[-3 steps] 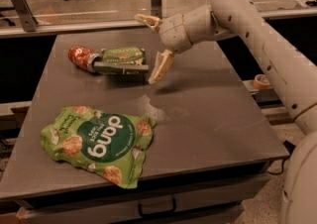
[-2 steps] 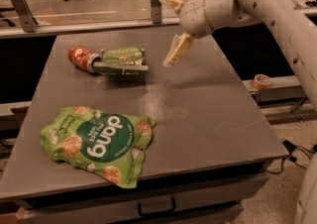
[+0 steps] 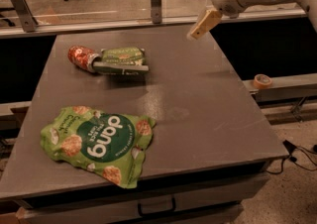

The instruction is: Move green jalapeno chip bag near coke can

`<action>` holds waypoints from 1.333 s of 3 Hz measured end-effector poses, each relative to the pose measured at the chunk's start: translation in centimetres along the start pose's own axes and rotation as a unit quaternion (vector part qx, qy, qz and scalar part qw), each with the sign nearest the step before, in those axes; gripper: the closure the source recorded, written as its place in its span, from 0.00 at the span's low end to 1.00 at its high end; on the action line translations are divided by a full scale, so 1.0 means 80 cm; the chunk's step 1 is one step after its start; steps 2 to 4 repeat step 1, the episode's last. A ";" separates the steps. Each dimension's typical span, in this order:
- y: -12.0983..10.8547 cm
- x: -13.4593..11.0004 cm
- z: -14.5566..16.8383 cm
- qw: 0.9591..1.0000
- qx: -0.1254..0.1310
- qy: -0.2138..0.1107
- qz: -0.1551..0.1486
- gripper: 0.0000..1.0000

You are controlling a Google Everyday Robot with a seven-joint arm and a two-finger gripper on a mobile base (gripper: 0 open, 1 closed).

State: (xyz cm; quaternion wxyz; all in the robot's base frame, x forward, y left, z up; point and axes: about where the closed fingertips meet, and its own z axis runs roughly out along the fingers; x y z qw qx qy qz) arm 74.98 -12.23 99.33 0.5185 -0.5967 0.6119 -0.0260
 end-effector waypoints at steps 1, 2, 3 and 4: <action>0.001 -0.002 0.001 1.000 -0.001 -0.002 0.000 0.00; 0.001 -0.002 0.001 1.000 -0.001 -0.002 0.000 0.00; 0.001 -0.002 0.001 1.000 -0.001 -0.002 0.000 0.00; 0.001 -0.002 0.001 1.000 -0.001 -0.002 0.000 0.00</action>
Offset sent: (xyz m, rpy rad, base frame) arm 0.0000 0.0000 0.0000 0.0000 0.0000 0.0000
